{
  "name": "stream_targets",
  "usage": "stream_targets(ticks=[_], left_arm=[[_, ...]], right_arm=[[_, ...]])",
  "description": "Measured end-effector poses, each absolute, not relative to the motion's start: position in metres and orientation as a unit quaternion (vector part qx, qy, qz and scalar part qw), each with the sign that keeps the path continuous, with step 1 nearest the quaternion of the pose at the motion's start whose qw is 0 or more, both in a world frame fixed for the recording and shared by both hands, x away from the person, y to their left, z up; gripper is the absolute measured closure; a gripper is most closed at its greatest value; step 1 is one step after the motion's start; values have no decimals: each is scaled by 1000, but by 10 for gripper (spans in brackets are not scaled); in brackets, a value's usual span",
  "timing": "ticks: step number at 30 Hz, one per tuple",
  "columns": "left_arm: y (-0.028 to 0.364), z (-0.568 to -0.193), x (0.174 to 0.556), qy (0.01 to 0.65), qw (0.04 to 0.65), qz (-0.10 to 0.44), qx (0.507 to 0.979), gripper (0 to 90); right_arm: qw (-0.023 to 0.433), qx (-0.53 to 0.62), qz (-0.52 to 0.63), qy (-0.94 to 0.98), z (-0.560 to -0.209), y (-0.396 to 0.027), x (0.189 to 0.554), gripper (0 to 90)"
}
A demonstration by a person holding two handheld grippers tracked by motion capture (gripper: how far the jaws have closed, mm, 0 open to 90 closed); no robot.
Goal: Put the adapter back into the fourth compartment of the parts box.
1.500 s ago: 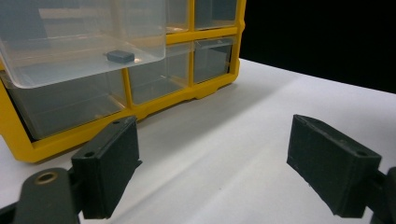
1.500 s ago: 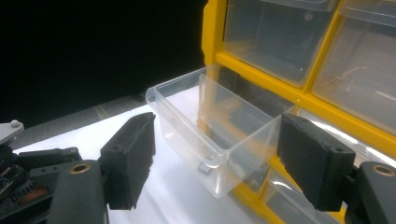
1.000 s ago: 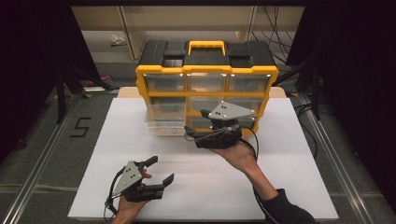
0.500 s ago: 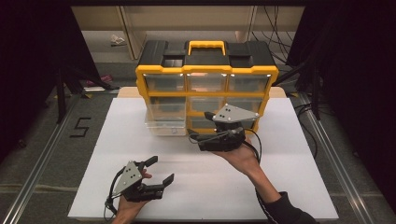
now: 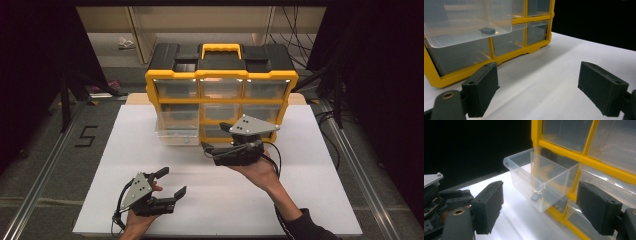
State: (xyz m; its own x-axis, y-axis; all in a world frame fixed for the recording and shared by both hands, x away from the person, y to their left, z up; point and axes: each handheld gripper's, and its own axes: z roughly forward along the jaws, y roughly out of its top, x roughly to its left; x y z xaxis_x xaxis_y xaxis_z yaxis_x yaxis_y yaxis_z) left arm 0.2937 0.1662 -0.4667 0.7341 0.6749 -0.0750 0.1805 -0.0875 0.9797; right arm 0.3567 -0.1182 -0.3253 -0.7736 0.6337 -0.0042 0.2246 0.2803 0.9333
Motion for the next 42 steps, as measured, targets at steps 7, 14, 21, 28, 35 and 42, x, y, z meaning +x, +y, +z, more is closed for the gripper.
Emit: stream_targets(ticks=[7,14,21,28,35,42], left_arm=[[166,-467,294,302,605,204,708,162],[166,-467,294,302,605,204,708,162],[166,-466,294,301,605,204,708,162],[166,-466,294,302,606,203,708,162],[166,-466,294,301,606,202,708,162],[166,-466,294,300,606,201,709,162]], right_arm=[[192,279,537,773,-328,-122,355,225],[190,284,539,770,-331,-125,354,225],[191,284,542,768,-335,-129,352,223],[190,286,545,765,-342,-135,347,216],[190,291,548,761,-350,-141,344,216],[189,292,550,759,-356,-143,342,216]])
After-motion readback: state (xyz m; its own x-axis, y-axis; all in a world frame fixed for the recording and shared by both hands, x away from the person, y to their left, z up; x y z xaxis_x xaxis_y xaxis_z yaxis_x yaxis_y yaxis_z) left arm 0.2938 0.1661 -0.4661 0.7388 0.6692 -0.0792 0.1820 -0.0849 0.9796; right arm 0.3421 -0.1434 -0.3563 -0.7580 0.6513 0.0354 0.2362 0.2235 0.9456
